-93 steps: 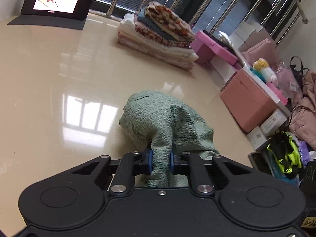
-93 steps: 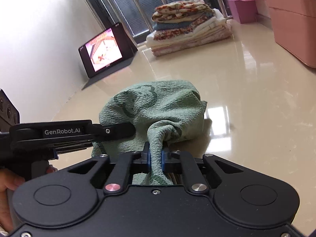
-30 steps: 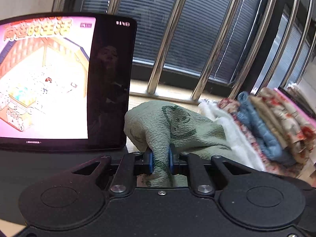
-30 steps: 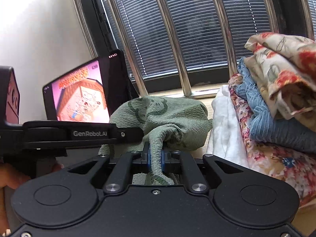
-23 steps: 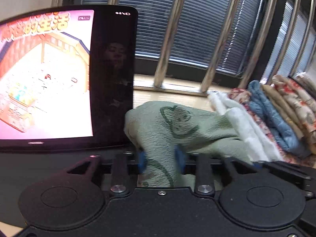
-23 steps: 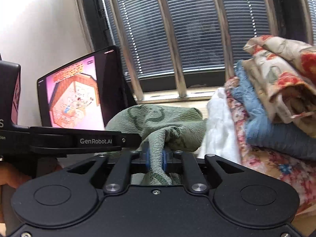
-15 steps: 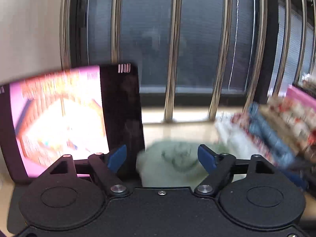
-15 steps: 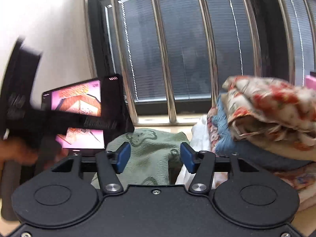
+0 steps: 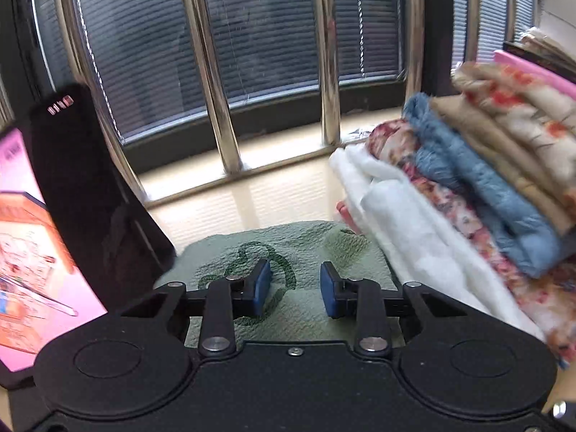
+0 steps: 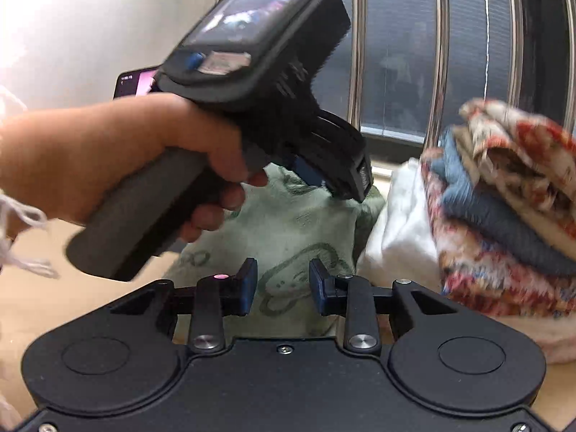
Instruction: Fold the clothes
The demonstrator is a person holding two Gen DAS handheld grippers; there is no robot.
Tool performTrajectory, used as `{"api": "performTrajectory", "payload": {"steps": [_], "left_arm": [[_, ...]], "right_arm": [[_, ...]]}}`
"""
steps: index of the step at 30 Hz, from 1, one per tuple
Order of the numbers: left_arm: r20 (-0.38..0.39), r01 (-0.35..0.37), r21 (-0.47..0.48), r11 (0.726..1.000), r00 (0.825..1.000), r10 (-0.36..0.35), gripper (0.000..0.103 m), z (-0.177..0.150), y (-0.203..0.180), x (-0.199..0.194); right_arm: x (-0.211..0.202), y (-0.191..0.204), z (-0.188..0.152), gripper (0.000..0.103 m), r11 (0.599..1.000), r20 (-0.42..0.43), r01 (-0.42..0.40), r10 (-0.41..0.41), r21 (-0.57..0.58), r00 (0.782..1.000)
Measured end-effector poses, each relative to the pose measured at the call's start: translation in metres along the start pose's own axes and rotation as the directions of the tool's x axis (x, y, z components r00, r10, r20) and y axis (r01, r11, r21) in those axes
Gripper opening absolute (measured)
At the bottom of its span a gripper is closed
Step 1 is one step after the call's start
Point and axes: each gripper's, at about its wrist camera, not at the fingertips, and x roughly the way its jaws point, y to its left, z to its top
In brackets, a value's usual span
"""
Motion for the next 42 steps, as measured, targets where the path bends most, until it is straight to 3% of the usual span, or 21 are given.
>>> {"api": "performTrajectory", "payload": {"steps": [4,10,14,17,22,29,37,39,41,42], "left_arm": [[-0.003,0.015,-0.018,1.0,1.0,-0.015,0.031,-0.001,-0.002,0.007],[0.008,-0.029,0.022,0.999,1.0,0.029,0.033,-0.002,-0.017,0.009],[0.073,-0.044,0.052,0.998,0.997,0.04,0.05,0.002,-0.019,-0.01],[0.11,-0.043,0.081,0.996,0.993,0.034,0.052,0.0,-0.019,-0.028],[0.089,-0.015,0.116,0.993,0.996,0.004,0.051,-0.009,-0.019,-0.043],[0.0,-0.055,0.135,0.989,0.998,0.055,0.05,-0.019,-0.029,-0.012],[0.017,-0.058,0.093,0.994,0.998,0.057,0.053,-0.018,-0.023,-0.02],[0.042,-0.074,0.081,0.994,0.997,0.071,0.077,-0.019,-0.021,-0.035],[0.067,-0.09,0.068,0.994,0.994,0.085,0.094,-0.021,-0.019,-0.051],[0.079,-0.097,0.061,0.993,0.993,0.092,0.096,-0.021,-0.018,-0.058]], "right_arm": [[0.008,-0.005,-0.004,0.034,0.999,-0.054,-0.009,0.011,0.033,0.998],[0.009,-0.004,-0.006,0.035,0.998,-0.07,-0.021,0.025,0.057,0.997],[0.002,-0.005,-0.007,0.037,0.995,-0.047,-0.036,0.04,0.088,0.998],[-0.003,-0.007,-0.007,0.038,0.993,-0.011,-0.045,0.046,0.11,0.999],[-0.008,-0.008,-0.006,0.038,0.995,0.035,-0.025,0.022,0.099,0.999],[-0.004,-0.013,-0.004,0.044,0.992,0.007,-0.036,0.035,0.118,0.999],[-0.002,-0.022,-0.002,0.047,0.989,-0.008,-0.032,0.034,0.145,0.999],[-0.003,-0.02,-0.002,0.052,0.99,-0.001,-0.029,0.03,0.138,1.0],[-0.007,-0.017,-0.004,0.057,0.991,0.006,-0.027,0.026,0.131,1.0],[-0.011,-0.016,-0.005,0.06,0.992,0.008,-0.029,0.028,0.126,1.0]]}}
